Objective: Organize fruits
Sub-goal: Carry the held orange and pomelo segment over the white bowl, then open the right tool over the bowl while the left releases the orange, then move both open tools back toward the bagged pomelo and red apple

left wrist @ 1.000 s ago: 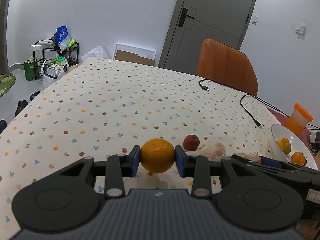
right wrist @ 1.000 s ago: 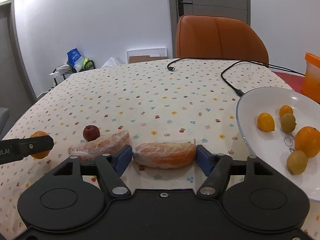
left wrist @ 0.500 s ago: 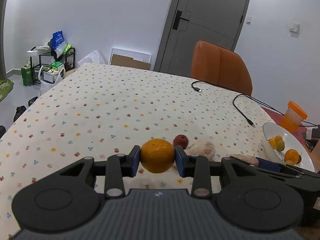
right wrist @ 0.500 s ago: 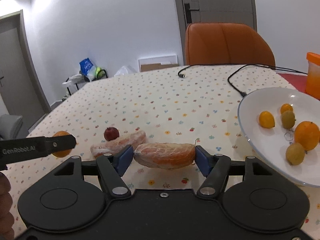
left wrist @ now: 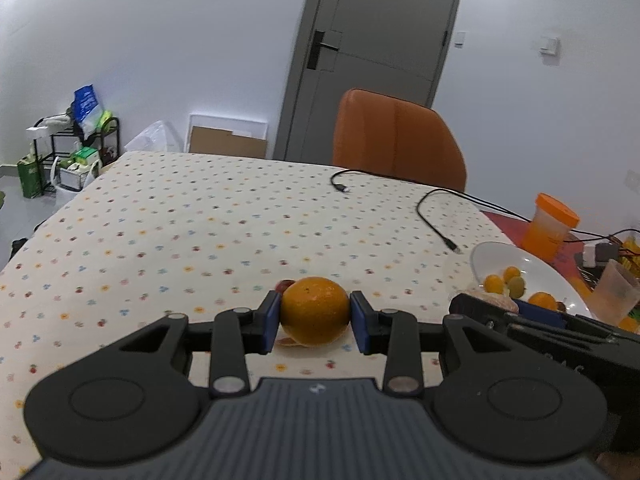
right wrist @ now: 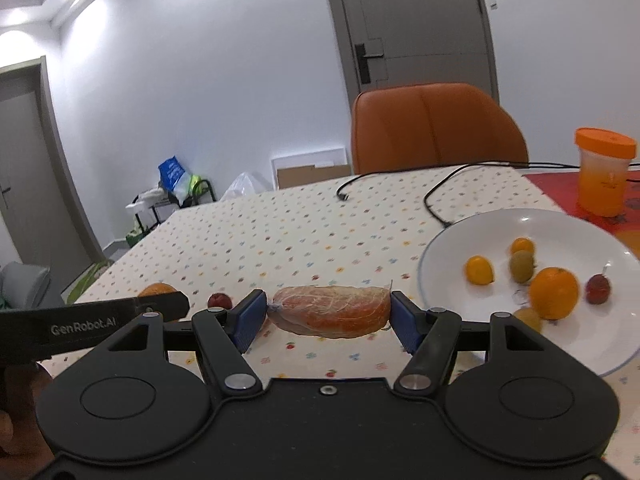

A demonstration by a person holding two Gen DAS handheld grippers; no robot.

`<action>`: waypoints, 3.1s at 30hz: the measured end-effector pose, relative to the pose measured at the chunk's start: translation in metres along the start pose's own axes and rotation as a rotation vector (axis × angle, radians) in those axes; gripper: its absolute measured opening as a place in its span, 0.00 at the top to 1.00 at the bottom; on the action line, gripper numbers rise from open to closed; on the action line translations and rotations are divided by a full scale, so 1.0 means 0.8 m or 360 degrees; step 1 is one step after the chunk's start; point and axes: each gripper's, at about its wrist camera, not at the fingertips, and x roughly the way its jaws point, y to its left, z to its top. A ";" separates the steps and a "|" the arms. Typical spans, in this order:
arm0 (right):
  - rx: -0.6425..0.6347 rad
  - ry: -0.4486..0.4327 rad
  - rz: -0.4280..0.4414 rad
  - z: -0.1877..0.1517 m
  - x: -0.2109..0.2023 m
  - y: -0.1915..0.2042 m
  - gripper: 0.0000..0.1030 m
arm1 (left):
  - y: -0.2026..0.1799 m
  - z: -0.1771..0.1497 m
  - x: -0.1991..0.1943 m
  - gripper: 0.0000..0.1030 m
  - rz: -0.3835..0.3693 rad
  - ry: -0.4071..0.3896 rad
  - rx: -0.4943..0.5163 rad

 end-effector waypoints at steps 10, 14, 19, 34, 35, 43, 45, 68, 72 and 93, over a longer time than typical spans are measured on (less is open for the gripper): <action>0.0043 -0.0056 -0.0060 -0.001 -0.028 -0.032 0.38 | -0.041 -0.003 0.000 0.65 -0.0071 -0.0009 0.0065; 0.0065 -0.0075 -0.0085 -0.001 -0.037 -0.047 0.38 | -0.056 -0.003 0.002 0.65 -0.0090 -0.0010 0.0088; 0.0093 -0.0098 -0.0115 -0.002 -0.048 -0.064 0.38 | -0.074 -0.004 0.005 0.65 -0.0114 -0.0012 0.0120; 0.0228 -0.0123 -0.0180 -0.019 -0.060 -0.124 0.38 | -0.127 -0.010 0.024 0.65 -0.0141 0.0010 0.0222; 0.0234 -0.0123 -0.0186 -0.020 -0.060 -0.128 0.38 | -0.130 -0.010 0.025 0.65 -0.0146 0.0013 0.0227; 0.0251 -0.0136 -0.0277 -0.019 -0.062 -0.157 0.38 | -0.159 -0.013 0.042 0.65 -0.0192 0.0036 0.0288; 0.0240 -0.0152 -0.0294 -0.017 -0.063 -0.163 0.36 | -0.167 -0.013 0.046 0.65 -0.0207 0.0039 0.0301; 0.0358 -0.0163 -0.0263 -0.032 -0.071 -0.188 0.24 | -0.204 -0.003 0.069 0.59 -0.0252 0.0035 0.0316; 0.0355 -0.0170 -0.0255 -0.033 -0.070 -0.182 0.19 | -0.195 -0.007 0.070 0.49 -0.0196 0.0063 0.0324; 0.0311 -0.0133 -0.0166 -0.028 -0.068 -0.135 0.11 | -0.120 -0.004 0.034 0.11 0.0066 0.0021 0.0253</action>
